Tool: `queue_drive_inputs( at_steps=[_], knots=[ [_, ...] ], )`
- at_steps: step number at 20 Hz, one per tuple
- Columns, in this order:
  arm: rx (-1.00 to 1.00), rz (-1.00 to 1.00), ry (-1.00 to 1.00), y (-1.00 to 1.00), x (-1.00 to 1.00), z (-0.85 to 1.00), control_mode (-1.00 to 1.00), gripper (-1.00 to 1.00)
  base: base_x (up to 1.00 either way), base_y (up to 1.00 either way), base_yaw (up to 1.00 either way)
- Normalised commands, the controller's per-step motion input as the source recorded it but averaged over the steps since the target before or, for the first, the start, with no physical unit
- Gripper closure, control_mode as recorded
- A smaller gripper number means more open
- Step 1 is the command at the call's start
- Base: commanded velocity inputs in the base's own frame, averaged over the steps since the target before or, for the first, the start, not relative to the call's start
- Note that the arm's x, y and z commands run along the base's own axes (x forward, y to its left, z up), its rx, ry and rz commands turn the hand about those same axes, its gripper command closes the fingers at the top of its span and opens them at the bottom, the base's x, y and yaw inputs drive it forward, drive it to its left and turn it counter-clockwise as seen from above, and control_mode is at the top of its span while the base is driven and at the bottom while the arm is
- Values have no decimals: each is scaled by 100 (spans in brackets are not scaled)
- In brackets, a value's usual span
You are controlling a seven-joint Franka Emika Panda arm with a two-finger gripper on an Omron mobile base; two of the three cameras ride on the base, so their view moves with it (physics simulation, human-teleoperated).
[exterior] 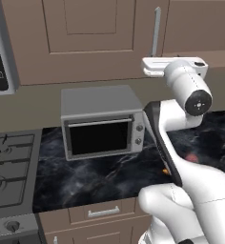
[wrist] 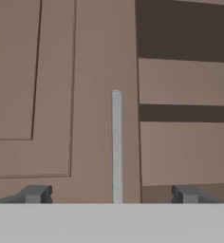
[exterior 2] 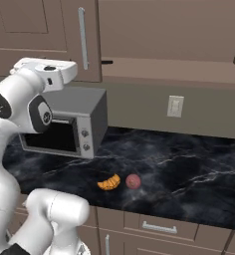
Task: Pick the pan from the cabinet and place it on the stove. Then turn on the stove burner for the pan.
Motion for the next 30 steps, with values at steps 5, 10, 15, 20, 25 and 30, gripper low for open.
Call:
queue_drive_inputs(
  at_steps=[5, 10, 15, 20, 25, 30],
  knots=[
    [0, 0, 0, -16, 43, 0, -100, -100, 0, 0, 0],
    [0, 0, 0, -15, 43, 0, -100, -100, 0, 0, 0],
    [0, 0, 0, -5, 47, 0, -100, -100, 0, 0, 0],
    [0, 0, 0, 0, 54, 0, -100, -100, 0, 0, 0],
    [0, 0, 0, 0, 55, 0, -100, -100, 0, 0, 0],
    [0, 0, 0, 0, 49, 0, -100, -100, 0, 0, 0]
  ],
)
